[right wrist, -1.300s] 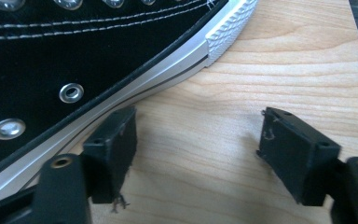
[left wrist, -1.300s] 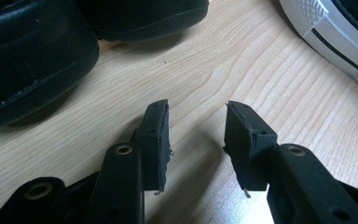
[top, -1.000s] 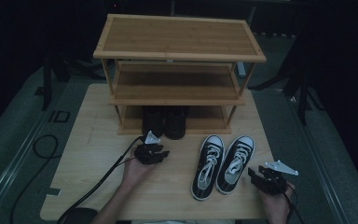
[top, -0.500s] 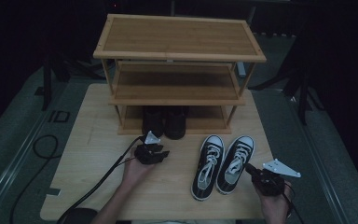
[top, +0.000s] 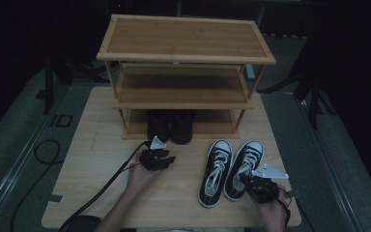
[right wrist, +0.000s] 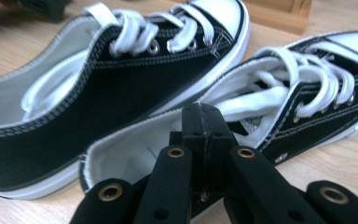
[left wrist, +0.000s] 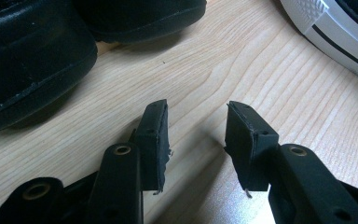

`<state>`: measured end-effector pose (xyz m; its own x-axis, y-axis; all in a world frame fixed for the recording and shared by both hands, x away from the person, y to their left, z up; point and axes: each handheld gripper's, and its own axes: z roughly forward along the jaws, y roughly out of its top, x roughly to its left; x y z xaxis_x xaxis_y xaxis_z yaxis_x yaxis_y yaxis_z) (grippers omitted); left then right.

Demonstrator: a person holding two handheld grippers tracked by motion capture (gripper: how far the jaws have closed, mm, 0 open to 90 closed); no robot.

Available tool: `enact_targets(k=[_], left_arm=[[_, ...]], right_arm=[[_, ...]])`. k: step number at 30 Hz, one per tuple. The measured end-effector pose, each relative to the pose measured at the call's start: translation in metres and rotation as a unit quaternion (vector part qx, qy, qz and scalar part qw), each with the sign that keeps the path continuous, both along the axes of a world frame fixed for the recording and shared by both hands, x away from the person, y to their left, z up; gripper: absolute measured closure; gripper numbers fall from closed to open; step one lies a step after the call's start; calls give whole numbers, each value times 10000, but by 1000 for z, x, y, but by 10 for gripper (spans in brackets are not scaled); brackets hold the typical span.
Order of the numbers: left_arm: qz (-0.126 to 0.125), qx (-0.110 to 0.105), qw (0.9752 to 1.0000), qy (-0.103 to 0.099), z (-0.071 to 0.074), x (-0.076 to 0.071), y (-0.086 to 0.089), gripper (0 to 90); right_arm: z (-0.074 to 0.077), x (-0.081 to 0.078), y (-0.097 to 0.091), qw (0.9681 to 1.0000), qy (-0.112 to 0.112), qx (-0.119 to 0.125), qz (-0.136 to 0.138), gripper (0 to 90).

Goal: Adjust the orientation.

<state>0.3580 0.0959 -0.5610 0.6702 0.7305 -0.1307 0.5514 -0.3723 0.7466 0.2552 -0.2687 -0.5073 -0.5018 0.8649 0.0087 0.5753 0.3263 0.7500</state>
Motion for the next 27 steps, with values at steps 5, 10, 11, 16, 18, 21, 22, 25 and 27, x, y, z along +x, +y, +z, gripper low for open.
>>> enact_targets(k=[5,10,11,16,18,21,22,25,27], left_arm=[[0,5,10000,-1,0,0,0,597],[-3,-9,10000,9,0,0,0,596],[-3,-3,10000,4,0,0,0,596],[-15,-18,10000,17,0,1,1,596],[-16,-18,10000,17,0,1,1,596],[-16,-18,10000,16,0,1,1,596],[-16,-18,10000,16,0,1,1,597],[-16,-20,10000,16,0,1,1,596],[-15,-21,10000,17,0,1,1,596]], right_arm=[[-3,2,0,9999,125,-74,-88,900],[-3,4,1,9997,176,-127,-136,900],[-3,4,1,9996,171,-159,-149,900],[-3,3,0,9990,153,-338,-240,900],[-4,3,-3,9987,173,-391,-288,900],[-4,3,-8,9984,185,-389,-376,900],[-4,3,-8,9984,185,-389,-376,900],[-3,3,-17,9981,194,-335,-470,900],[-3,3,-18,9981,199,-336,-474,900]])
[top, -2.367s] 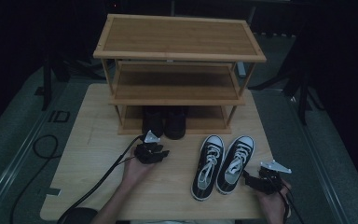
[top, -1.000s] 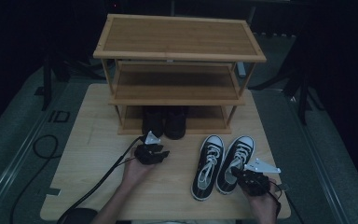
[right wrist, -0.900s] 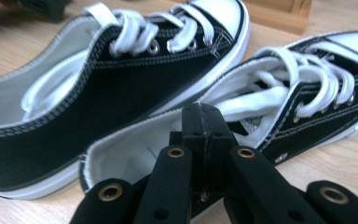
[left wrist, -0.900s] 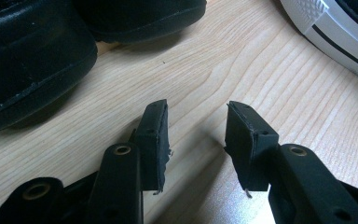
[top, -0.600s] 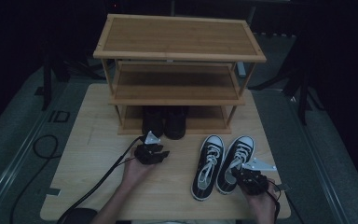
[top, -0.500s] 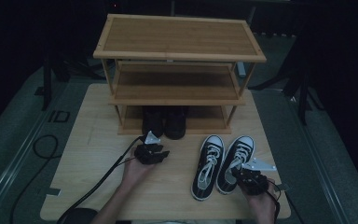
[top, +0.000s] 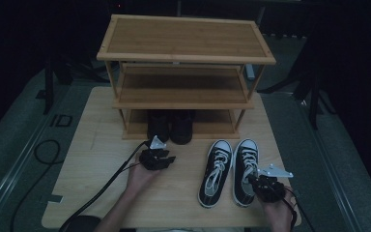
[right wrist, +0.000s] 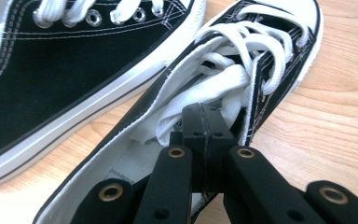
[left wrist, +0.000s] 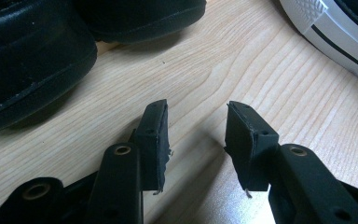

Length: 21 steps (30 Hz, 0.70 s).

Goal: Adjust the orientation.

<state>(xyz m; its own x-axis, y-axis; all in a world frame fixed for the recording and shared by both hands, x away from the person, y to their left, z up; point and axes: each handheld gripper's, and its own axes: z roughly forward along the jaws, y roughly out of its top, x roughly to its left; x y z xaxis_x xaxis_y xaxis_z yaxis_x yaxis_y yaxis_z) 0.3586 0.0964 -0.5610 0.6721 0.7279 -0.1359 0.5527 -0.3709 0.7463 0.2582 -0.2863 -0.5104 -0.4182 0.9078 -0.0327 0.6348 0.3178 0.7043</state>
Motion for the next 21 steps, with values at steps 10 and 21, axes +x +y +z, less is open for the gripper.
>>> enact_targets(k=[10,21], left_arm=[[-13,1,10000,11,0,0,0,597],[-12,3,10000,14,0,0,0,596]], right_arm=[[4,3,-12,9997,-14,-193,-124,900],[11,15,-35,9995,-38,-307,-72,900]])
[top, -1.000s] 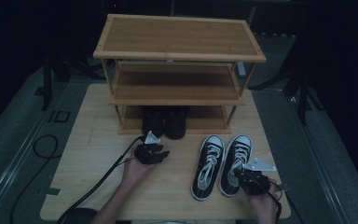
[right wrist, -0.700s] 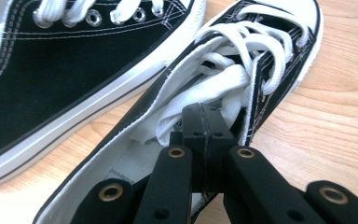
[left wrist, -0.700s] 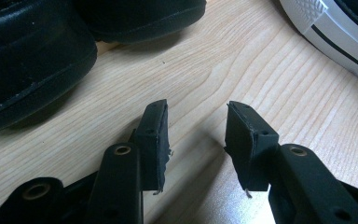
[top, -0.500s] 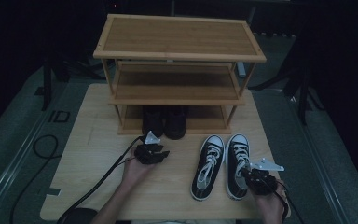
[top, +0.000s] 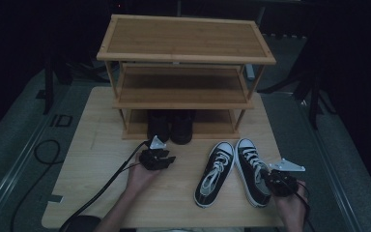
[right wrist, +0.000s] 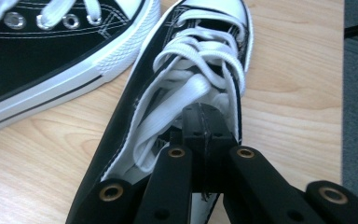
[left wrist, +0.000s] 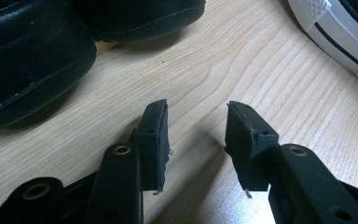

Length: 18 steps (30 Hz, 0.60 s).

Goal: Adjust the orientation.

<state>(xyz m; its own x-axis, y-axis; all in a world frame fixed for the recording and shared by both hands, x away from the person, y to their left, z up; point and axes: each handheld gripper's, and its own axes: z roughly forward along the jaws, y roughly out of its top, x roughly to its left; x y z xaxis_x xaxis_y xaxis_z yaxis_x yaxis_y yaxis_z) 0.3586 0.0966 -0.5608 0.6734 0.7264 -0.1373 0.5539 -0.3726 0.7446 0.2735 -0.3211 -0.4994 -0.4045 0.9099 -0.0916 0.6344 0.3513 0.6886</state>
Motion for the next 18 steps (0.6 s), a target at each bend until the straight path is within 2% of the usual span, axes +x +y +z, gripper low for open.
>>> enact_targets(k=[6,13,16,18], left_arm=[[1,-6,10000,-2,0,0,0,596],[3,-7,10000,-1,0,0,0,595],[2,-9,10000,1,0,0,0,595],[0,-14,10000,5,0,0,0,595]], right_arm=[[5,7,-7,9999,15,-134,52,900],[12,9,-16,9999,-100,-79,-10,900],[12,10,-16,10000,-25,-74,53,900],[13,8,-12,9997,86,-54,213,900]])
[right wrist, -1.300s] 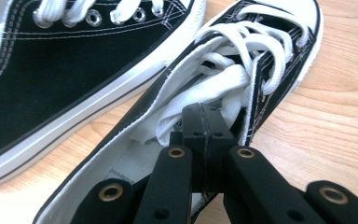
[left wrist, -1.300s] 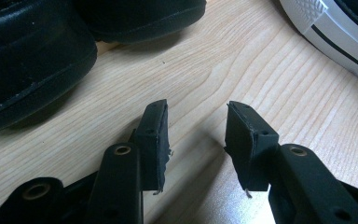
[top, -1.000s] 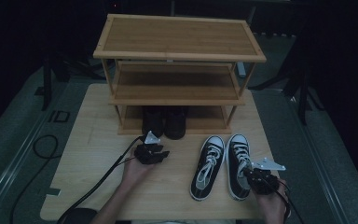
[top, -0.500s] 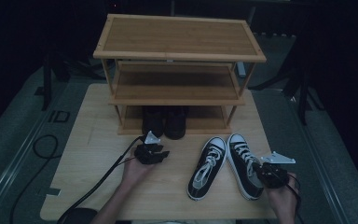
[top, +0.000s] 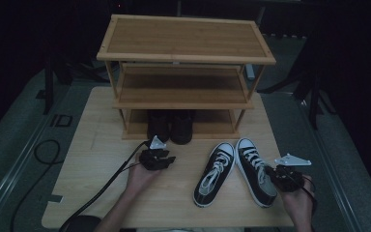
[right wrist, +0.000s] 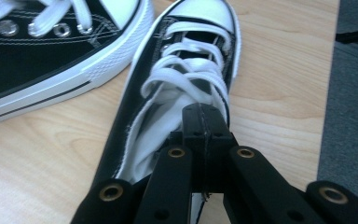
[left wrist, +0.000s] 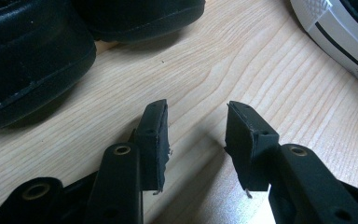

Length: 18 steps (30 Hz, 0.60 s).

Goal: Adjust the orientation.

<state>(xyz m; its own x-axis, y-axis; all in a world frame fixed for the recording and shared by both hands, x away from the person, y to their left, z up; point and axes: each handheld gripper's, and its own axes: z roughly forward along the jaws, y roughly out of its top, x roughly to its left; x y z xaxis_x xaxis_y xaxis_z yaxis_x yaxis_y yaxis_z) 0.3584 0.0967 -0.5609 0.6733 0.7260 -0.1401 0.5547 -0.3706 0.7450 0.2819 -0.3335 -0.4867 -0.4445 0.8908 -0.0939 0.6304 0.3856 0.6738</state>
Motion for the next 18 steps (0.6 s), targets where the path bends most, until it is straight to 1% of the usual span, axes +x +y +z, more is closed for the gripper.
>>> enact_targets(k=[1,3,4,6,10,13,15,18], left_arm=[[0,0,10000,0,0,0,0,595],[2,-4,10000,-1,0,0,0,594],[2,-4,10000,-1,0,0,0,595],[2,-8,10000,2,0,0,0,594],[4,3,10000,-4,0,0,0,593],[7,14,10000,-13,0,0,0,593],[6,-1,10000,-8,0,0,0,593],[5,-19,10000,-5,0,0,0,593]], right_arm=[[0,0,0,10000,0,0,0,900],[5,-4,0,9999,-15,101,48,878],[5,-4,0,9999,-15,101,48,878],[12,-9,-3,9997,-110,189,60,822],[21,-11,-5,9997,-173,145,6,797],[24,-10,-7,9997,-200,123,-36,785],[24,-9,-7,9998,-136,106,-73,766],[19,-3,-8,9999,116,36,-84,742]])
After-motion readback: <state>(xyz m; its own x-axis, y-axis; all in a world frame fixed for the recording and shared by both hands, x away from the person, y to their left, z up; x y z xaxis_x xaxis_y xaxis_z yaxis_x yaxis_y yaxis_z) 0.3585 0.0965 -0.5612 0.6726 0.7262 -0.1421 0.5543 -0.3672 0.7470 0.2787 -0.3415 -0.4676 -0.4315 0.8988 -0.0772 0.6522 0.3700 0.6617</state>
